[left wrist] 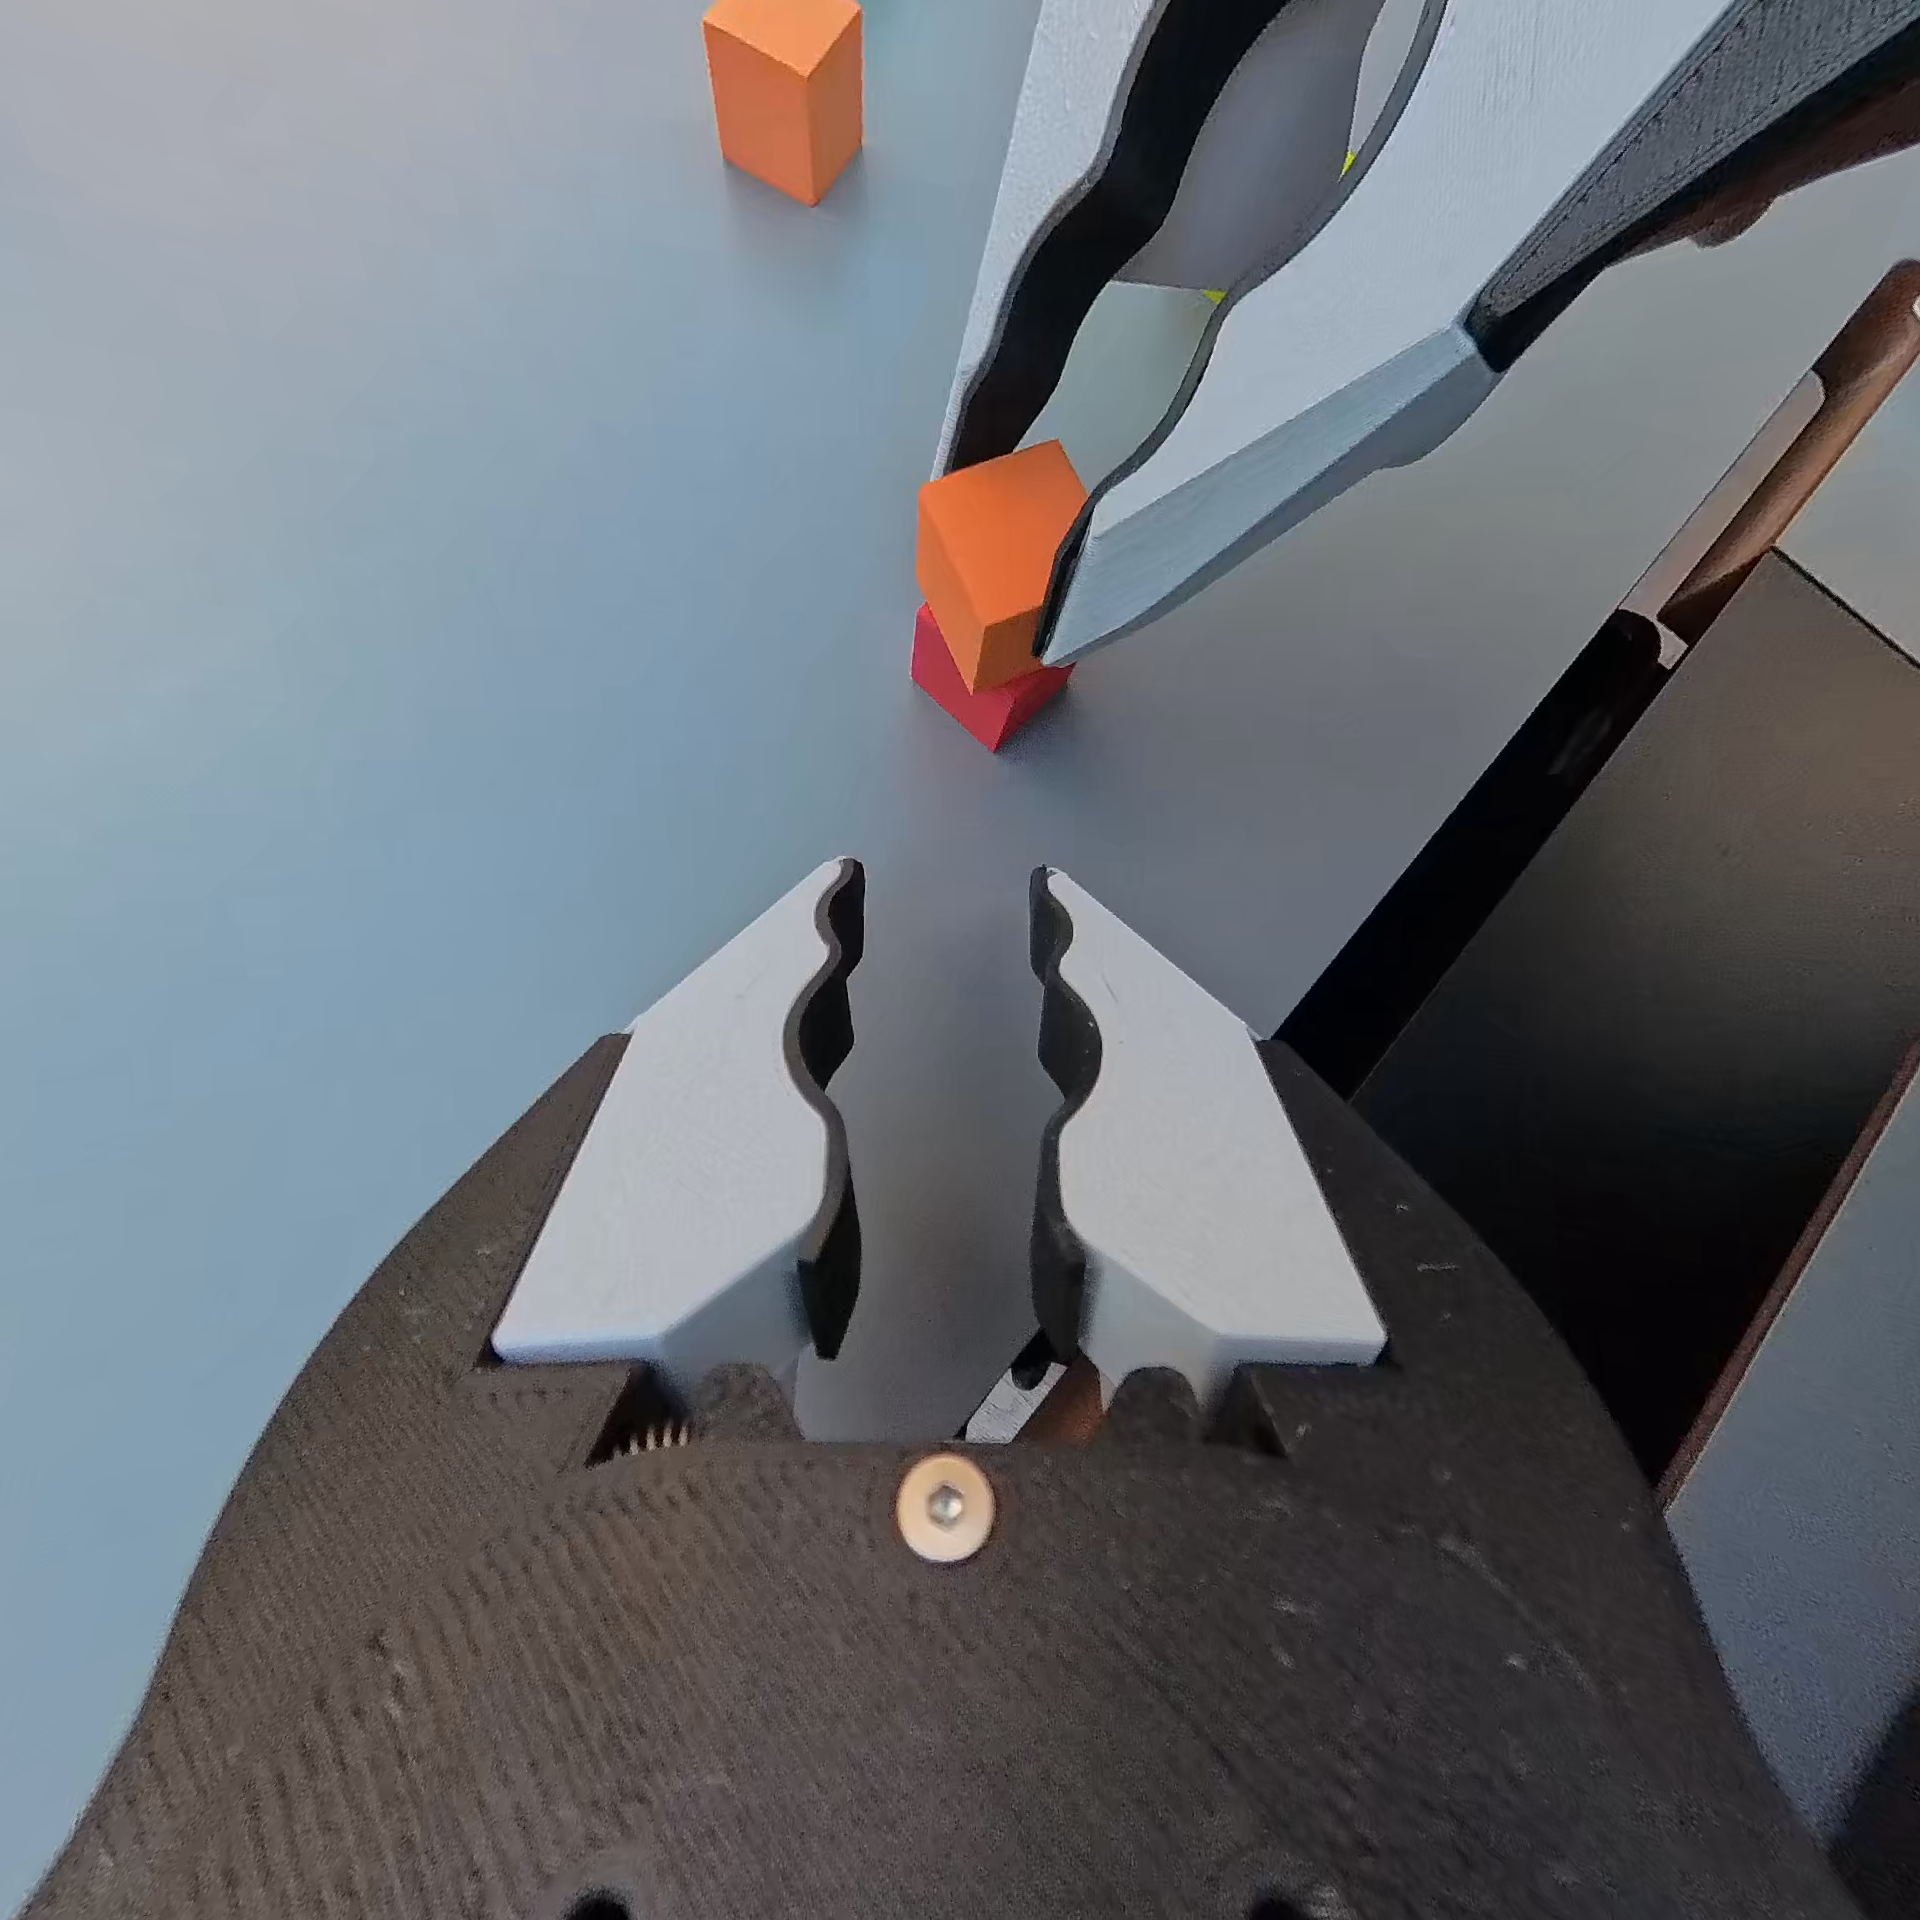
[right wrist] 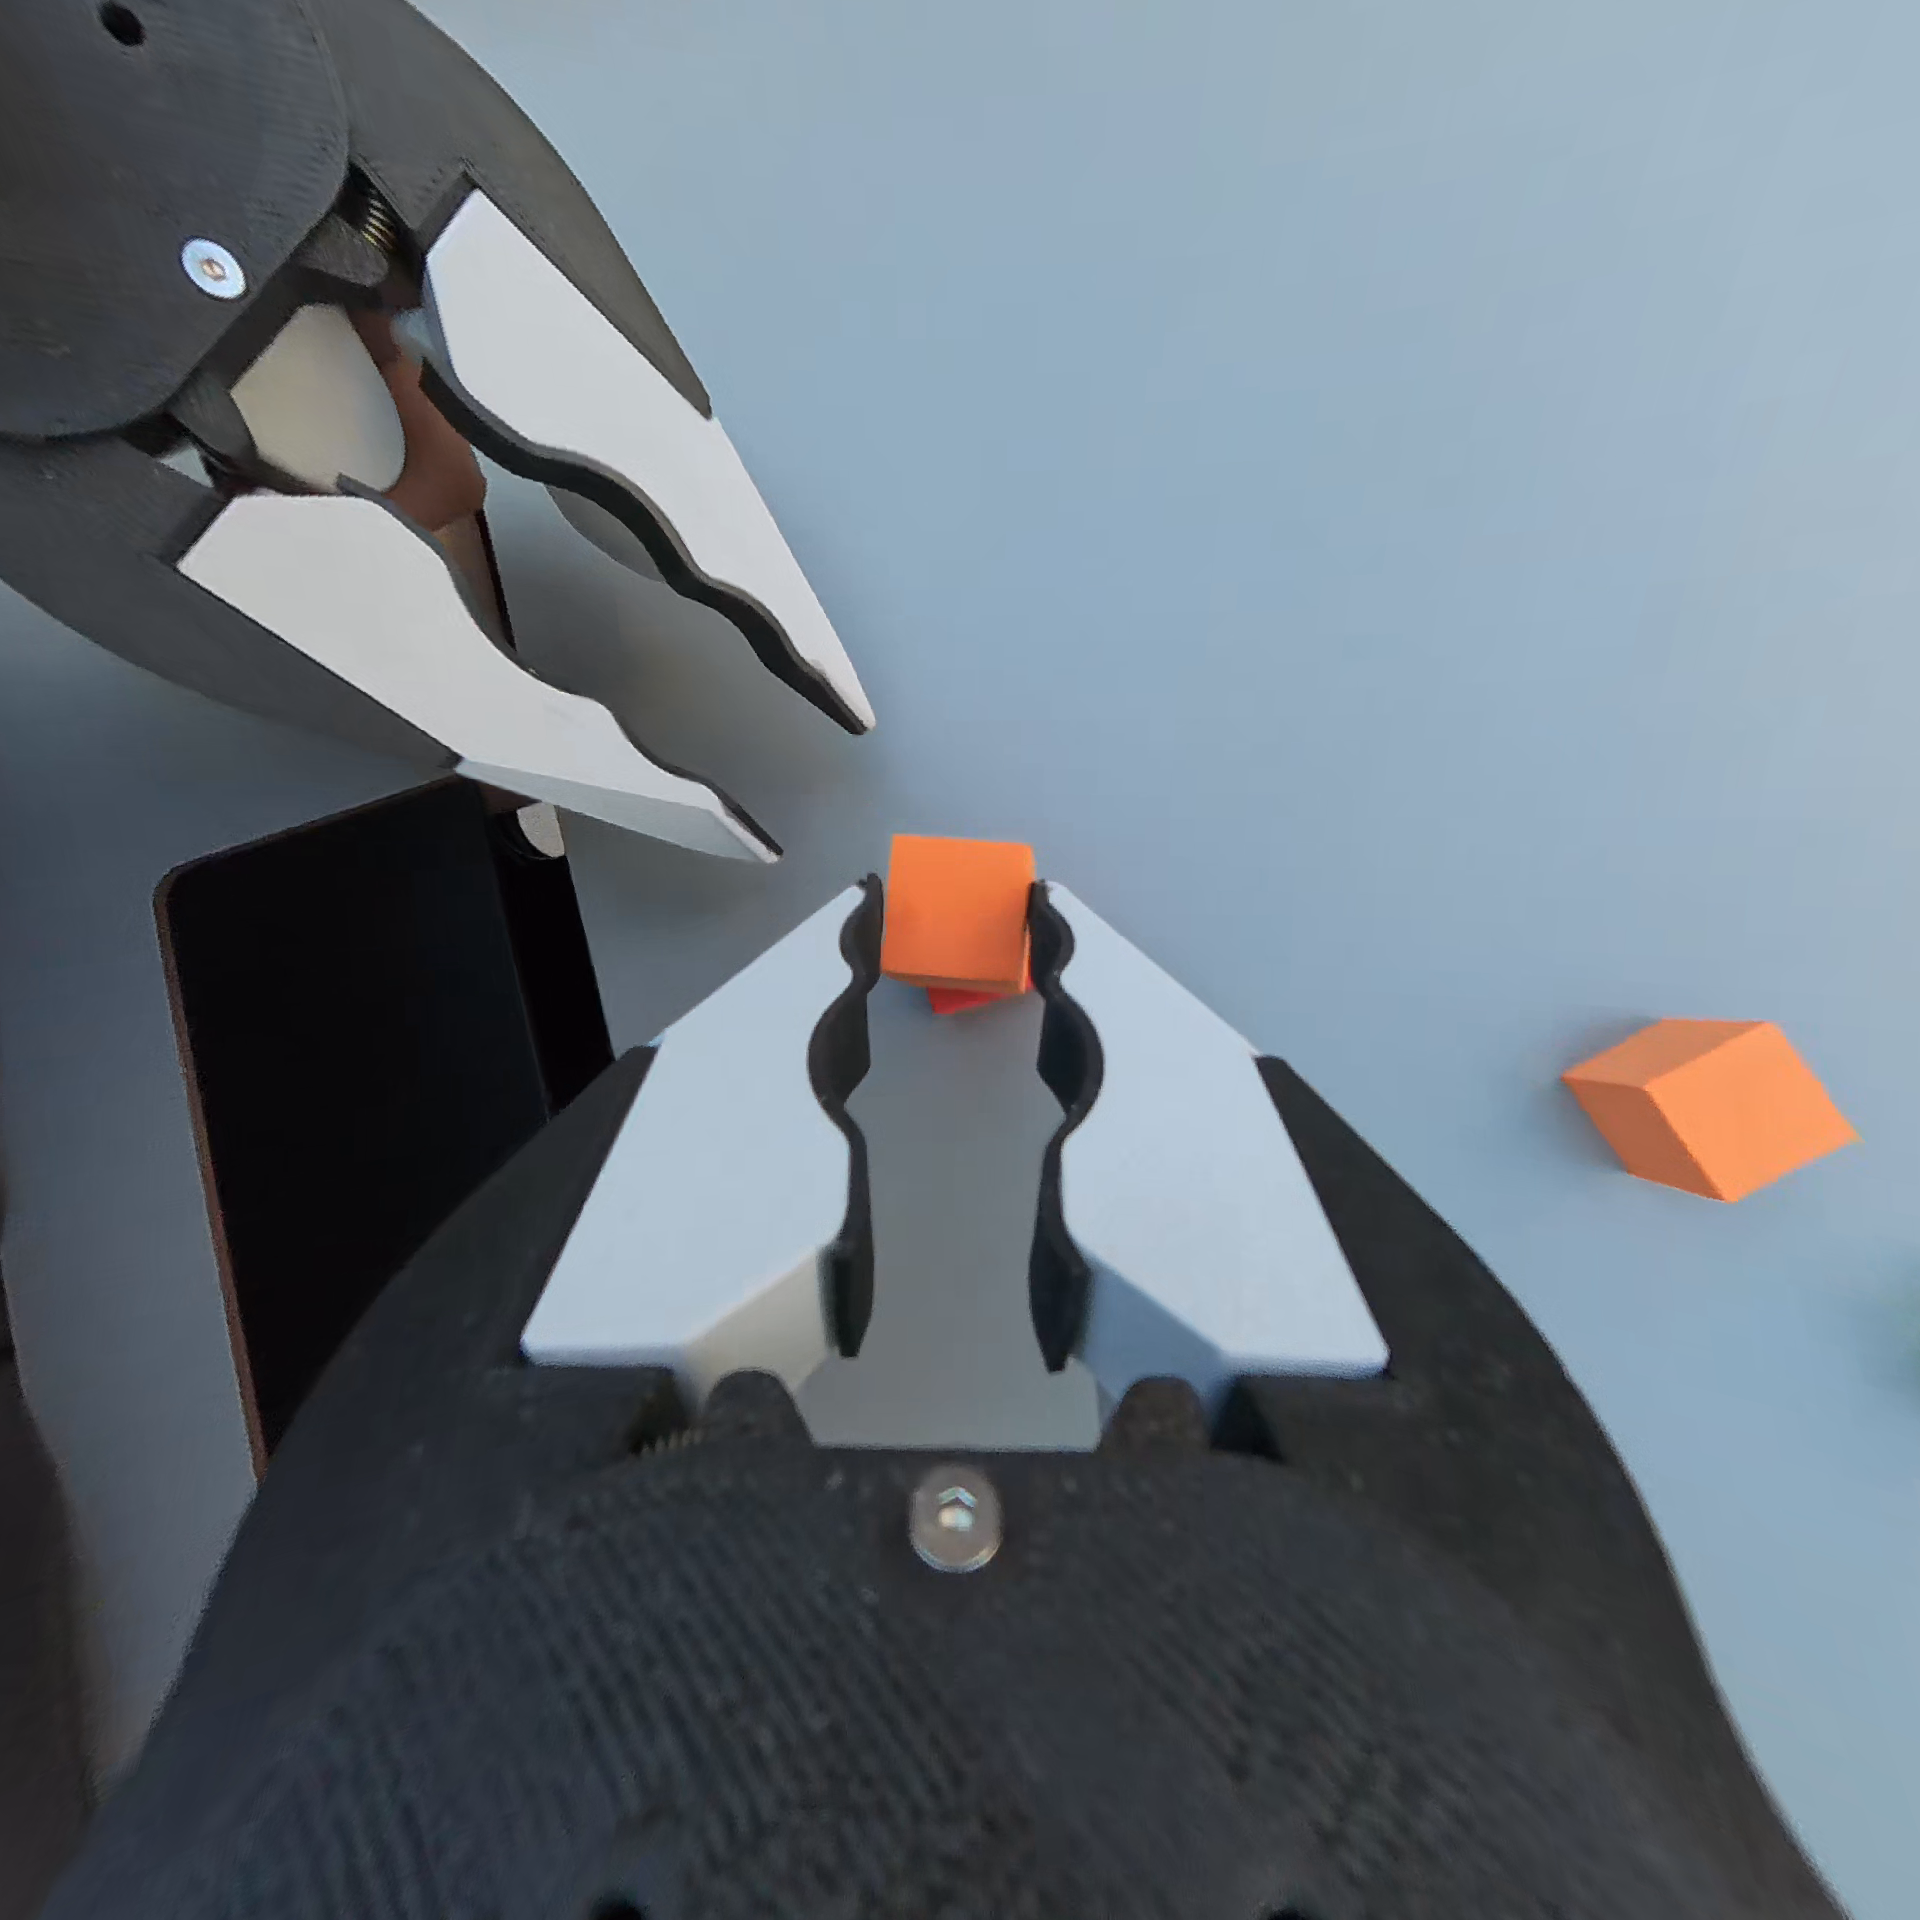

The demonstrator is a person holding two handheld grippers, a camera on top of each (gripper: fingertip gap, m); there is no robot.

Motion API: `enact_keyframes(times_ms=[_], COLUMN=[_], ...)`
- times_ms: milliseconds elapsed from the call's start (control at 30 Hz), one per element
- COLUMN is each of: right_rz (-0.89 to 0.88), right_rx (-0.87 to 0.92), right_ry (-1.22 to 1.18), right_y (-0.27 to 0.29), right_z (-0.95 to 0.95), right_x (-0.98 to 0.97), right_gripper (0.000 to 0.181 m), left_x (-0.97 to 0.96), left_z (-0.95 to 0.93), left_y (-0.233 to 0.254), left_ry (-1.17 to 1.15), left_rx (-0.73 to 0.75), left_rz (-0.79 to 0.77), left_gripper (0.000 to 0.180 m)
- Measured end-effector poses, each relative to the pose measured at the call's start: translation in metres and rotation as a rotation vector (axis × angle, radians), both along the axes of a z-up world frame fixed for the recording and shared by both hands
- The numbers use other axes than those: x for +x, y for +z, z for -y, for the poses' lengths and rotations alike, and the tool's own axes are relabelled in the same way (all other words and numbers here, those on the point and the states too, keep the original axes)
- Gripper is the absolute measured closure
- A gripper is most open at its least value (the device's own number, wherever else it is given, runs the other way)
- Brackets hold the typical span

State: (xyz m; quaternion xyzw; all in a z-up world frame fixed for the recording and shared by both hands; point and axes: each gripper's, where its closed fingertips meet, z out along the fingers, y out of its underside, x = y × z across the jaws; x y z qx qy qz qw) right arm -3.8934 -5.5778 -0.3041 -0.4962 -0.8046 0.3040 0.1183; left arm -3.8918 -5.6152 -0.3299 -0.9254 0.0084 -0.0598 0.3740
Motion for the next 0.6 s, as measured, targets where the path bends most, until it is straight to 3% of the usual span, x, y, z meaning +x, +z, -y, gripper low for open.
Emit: enact_keyframes(times_ms=[267, 600], right_rz=[-0.047, -0.088], right_rx=[0.011, 0.017], right_ry=[-0.101, -0.653], right_y=[0.012, 0.013], right_z=[-0.012, -0.114], right_x=[0.012, 0.069], right_gripper=[0.124, 0.125], left_x=[-0.005, -0.043], left_z=[0.004, -0.030], left_y=[0.003, 0.020], left_ry=[0.007, 0.089], left_rx=[0.000, 0.052], left_rz=[-0.009, -0.037], left_gripper=[0.150, 0.153])
